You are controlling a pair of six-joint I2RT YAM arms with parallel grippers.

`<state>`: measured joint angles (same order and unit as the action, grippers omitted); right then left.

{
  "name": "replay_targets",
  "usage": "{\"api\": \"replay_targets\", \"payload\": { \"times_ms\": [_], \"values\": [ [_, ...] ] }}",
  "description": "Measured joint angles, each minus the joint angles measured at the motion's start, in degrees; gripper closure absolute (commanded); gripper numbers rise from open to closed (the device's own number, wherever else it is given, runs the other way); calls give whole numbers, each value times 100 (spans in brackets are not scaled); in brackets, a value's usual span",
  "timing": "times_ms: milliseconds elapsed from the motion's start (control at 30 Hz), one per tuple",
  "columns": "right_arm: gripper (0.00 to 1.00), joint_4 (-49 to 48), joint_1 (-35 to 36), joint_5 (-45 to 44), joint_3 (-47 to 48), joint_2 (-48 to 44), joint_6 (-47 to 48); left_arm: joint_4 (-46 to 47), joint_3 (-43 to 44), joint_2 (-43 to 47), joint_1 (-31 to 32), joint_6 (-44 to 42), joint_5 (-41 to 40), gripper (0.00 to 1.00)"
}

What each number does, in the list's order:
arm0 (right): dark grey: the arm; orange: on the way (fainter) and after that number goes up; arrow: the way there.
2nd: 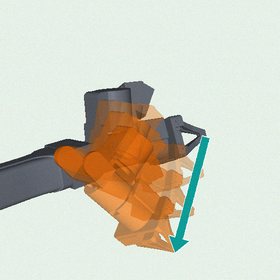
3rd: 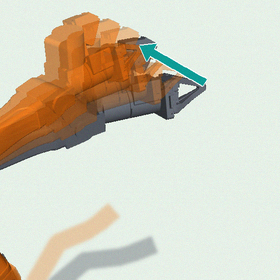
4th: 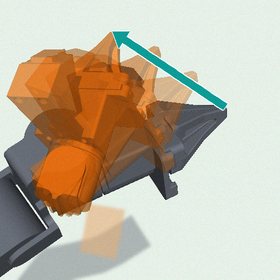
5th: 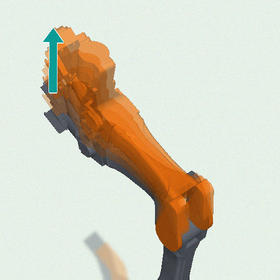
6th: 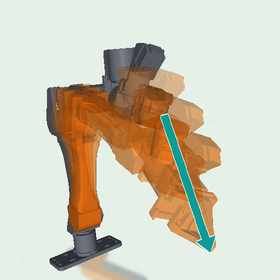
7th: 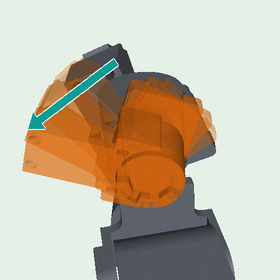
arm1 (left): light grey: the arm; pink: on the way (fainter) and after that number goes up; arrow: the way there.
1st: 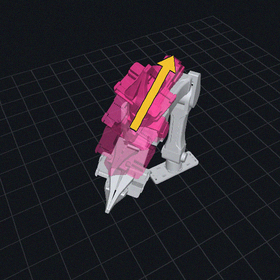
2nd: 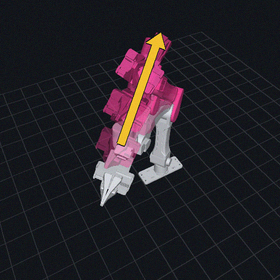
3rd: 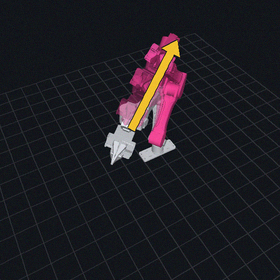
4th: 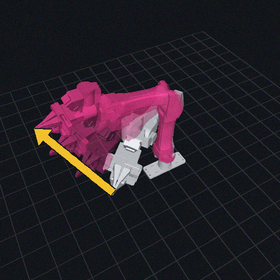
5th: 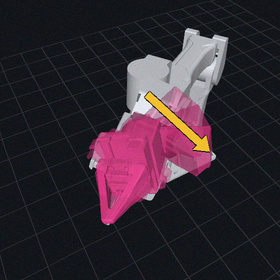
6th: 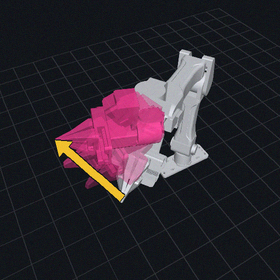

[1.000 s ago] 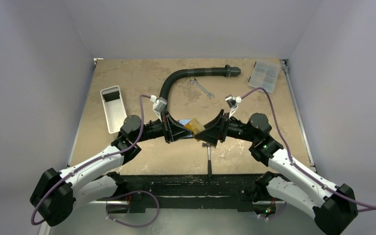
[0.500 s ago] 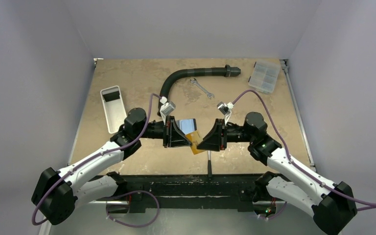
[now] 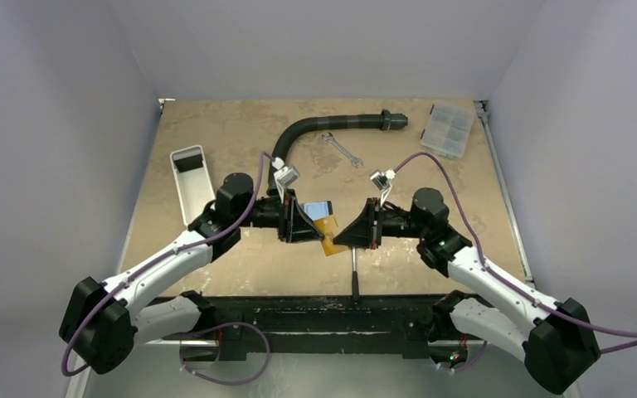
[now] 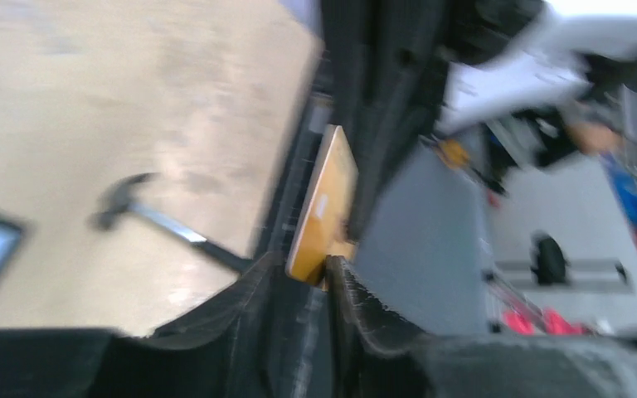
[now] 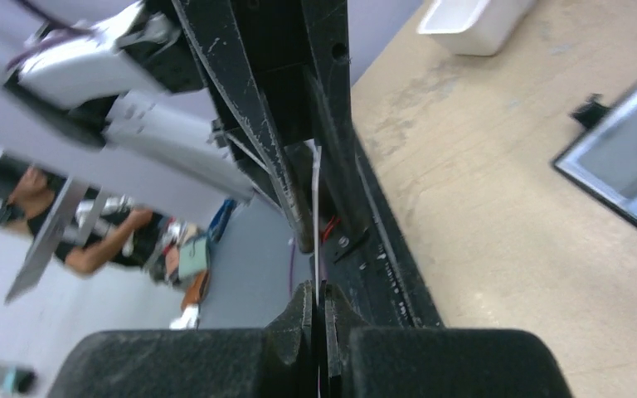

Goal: Put the credit cards into the card holder
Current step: Insert the credit card into the card holder.

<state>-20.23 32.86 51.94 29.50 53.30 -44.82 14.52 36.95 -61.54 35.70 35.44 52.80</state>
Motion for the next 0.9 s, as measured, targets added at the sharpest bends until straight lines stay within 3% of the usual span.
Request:
{"api": "replay_targets", "payload": {
  "times_ms": [33, 133, 300, 533, 900],
  "values": [
    [100, 50, -22, -195, 15, 103, 4, -302, 105, -66, -74, -90, -240, 47],
    [100, 498, -59, -986, 249, 634, 116, -1449, 496, -496, -483, -229, -1451, 38],
    [100, 905, -92, -1639, 990, 2236, 358, -2238, 678, -1377, -1370, -116, -2658, 39],
    [100, 857, -98, -1493, 1937, 4009, 334, -2144, 1071, -2592, -1569, 94, -2909, 62],
    [100, 599, -184, -1036, 2151, 4957, 68, -2004, 1381, -3626, -1569, -72, -3023, 89]
  ]
}}
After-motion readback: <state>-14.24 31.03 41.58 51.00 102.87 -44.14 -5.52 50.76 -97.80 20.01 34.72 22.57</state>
